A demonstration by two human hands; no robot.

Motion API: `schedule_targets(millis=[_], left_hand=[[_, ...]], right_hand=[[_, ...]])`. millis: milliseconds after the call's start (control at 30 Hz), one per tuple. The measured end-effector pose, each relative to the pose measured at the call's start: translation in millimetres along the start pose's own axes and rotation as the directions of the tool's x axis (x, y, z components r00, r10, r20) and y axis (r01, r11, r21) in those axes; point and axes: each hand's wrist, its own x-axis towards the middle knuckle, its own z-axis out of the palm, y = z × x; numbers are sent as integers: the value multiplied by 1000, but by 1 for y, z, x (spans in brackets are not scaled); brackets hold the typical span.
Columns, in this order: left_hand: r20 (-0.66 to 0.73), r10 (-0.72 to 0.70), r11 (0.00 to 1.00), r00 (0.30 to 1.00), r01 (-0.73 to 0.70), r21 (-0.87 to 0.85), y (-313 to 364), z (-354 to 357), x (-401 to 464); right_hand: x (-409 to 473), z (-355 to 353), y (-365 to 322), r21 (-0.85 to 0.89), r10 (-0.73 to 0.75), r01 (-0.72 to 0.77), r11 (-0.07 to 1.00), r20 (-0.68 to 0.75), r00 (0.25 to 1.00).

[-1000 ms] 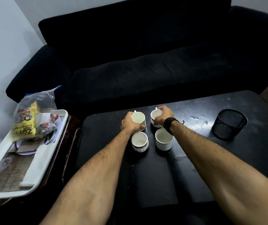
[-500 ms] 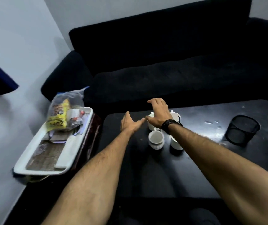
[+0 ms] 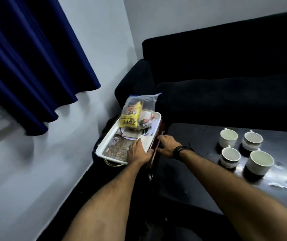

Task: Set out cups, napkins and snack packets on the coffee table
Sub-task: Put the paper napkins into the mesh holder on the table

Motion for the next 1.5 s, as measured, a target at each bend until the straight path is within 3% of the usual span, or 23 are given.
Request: schedule_targets(millis=[133,267,400,600,733,833,933,1000,1100,1233,1367,1433,1500], left_hand=[[22,-79,997,997,80,-22,-24,0,3],[106,-135,990,985,139,-34,-31,6,13],[-10,-150,989,989,150,-3,-34,7,19],[118,-380,876,917,398,-271,-37,-7,33],[134,-396,730,909,399,-554,-36,-13,37],[202,-331,477,922,348,-807,-25,-27,37],[226,-241,256,944,286,-923,-1,-46,29],[222,-218,199,950,266,-943,18,-53,20],[259,-172,139,950,284,-949,47,-58,5],[262,-109,167,959,278,-946,77,-60,-7],[197,-72,173,978,206,-963,109,-58,-16],[201,-49,199,978,207,-958,129,-53,-23],[247,-2,224,969,241,-944,150,-42,-32]], right_hand=[[16,17,-21,6,27,-28,1000,44,999],[35,23,-29,76,59,-57,995,-19,998],[53,27,-33,37,84,-83,996,-21,996],[60,45,-37,39,90,-89,995,-17,996],[50,50,-35,203,170,-129,971,-197,966],[42,40,-37,423,333,-227,877,-194,923],[32,23,-40,788,318,-213,578,23,948],[23,11,-43,911,312,-108,397,-23,950],[4,-11,-39,925,350,11,380,-155,924],[-31,-53,-7,868,284,16,497,-179,942],[-76,-93,37,826,164,-69,560,-29,986],[-96,-109,61,844,220,-101,527,-21,975],[-117,-120,83,904,308,-79,420,-60,950]])
